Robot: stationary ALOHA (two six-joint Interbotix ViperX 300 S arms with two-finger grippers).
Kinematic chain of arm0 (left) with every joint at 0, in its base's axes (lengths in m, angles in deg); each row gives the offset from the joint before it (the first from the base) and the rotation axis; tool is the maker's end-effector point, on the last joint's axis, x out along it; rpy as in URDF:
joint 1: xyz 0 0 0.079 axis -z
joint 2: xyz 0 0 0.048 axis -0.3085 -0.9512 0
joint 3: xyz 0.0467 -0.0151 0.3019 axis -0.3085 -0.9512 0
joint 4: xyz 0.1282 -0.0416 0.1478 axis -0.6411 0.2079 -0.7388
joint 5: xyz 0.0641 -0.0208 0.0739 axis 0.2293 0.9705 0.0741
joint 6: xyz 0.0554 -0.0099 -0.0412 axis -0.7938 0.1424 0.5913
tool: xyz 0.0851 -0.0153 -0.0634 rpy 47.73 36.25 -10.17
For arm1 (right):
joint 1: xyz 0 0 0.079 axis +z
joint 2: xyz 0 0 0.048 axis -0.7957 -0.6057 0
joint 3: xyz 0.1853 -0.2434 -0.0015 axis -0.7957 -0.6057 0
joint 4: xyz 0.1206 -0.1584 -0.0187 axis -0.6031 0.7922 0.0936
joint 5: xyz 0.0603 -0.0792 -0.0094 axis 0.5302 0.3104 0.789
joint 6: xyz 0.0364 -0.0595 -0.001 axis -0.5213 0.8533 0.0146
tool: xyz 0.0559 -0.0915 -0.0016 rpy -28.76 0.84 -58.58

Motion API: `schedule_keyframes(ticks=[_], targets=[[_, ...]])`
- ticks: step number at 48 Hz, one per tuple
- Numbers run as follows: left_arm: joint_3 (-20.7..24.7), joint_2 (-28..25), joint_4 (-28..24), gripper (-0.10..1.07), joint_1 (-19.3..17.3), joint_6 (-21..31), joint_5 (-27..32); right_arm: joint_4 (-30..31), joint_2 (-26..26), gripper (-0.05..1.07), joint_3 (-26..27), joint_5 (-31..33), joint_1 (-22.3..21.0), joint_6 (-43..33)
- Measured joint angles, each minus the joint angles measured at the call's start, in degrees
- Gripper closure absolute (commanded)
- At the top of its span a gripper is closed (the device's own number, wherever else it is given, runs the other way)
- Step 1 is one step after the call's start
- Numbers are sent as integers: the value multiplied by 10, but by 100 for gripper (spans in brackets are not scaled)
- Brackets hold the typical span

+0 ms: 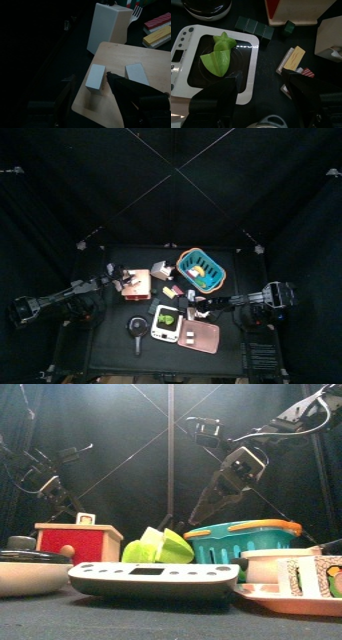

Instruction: Grab sushi piece off drawer

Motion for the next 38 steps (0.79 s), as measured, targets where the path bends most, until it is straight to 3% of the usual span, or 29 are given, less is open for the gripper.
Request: schedule_keyframes(ticks=[21, 38], targets=[[4, -26, -2, 12, -4, 0, -6, 0, 0, 7, 0, -1, 0, 0], [4, -26, -3, 31, -5, 0, -6, 0, -1, 7, 0, -1, -1, 0]])
